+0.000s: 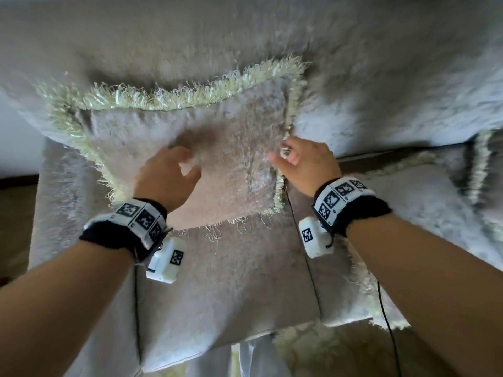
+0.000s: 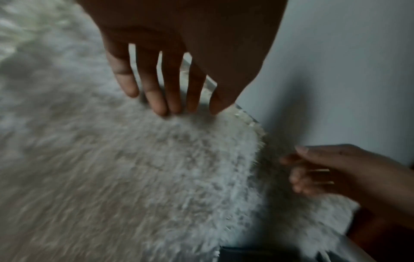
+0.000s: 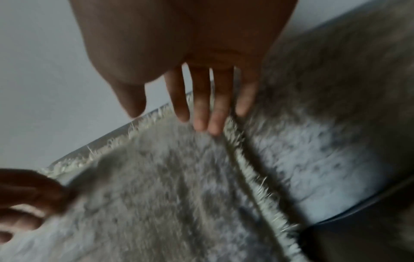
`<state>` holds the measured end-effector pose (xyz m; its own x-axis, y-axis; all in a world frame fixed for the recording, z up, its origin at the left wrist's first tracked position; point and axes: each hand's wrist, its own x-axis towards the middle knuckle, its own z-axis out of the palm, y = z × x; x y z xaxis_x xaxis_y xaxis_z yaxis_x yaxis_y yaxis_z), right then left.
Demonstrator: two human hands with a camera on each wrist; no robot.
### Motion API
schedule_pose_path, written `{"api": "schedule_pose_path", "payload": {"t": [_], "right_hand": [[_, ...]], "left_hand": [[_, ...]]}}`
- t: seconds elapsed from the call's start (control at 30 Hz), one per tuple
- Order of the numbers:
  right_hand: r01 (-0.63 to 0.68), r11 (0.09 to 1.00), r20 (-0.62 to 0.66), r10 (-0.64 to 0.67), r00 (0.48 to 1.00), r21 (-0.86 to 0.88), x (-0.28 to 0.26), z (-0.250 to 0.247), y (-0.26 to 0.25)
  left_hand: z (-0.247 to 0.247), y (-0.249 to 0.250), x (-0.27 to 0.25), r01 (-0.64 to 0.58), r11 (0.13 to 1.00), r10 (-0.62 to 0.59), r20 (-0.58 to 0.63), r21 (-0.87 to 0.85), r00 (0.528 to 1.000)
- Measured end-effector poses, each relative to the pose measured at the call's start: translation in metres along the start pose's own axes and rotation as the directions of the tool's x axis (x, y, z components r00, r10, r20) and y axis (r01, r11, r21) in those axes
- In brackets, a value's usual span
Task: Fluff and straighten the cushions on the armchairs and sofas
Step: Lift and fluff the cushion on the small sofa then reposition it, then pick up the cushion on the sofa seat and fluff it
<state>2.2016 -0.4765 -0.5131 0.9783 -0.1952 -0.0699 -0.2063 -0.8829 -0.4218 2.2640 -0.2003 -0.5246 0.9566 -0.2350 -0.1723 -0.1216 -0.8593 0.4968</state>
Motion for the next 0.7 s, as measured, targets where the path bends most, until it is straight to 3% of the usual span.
{"api": "schedule_pose_path", "payload": {"t": [0.1, 0.2, 0.37, 0.47, 0.57, 0.7], "right_hand": [[-0.016, 0.988, 0.155, 0.040, 0.987, -0.156, -0.026, -0.051, 0.011], [-0.105, 0.979, 0.182, 0.137, 0.974, -0.175, -0.051, -0.100, 0.028], [-0.199, 0.963, 0.145, 0.227, 0.963, -0.184, -0.101, -0.176, 0.074], [-0.204, 0.953, 0.125, 0.236, 0.964, -0.222, -0.132, -0.214, 0.115], [-0.229, 0.947, 0.150, 0.266, 0.952, -0.227, -0.159, -0.246, 0.166], [-0.201, 0.945, 0.184, 0.252, 0.950, -0.257, -0.194, -0.291, 0.230]], "left_hand": [[-0.015, 0.056, -0.010, -0.169, 0.981, 0.142, 0.238, 0.096, 0.961], [-0.023, 0.119, -0.021, -0.391, 0.910, 0.313, 0.391, 0.138, 0.866], [-0.014, 0.225, -0.047, -0.580, 0.800, 0.464, 0.458, 0.150, 0.758], [0.005, 0.285, -0.068, -0.641, 0.746, 0.488, 0.506, 0.182, 0.711], [0.033, 0.341, -0.093, -0.663, 0.713, 0.469, 0.546, 0.229, 0.694], [0.062, 0.410, -0.129, -0.622, 0.734, 0.426, 0.529, 0.272, 0.734]]}}
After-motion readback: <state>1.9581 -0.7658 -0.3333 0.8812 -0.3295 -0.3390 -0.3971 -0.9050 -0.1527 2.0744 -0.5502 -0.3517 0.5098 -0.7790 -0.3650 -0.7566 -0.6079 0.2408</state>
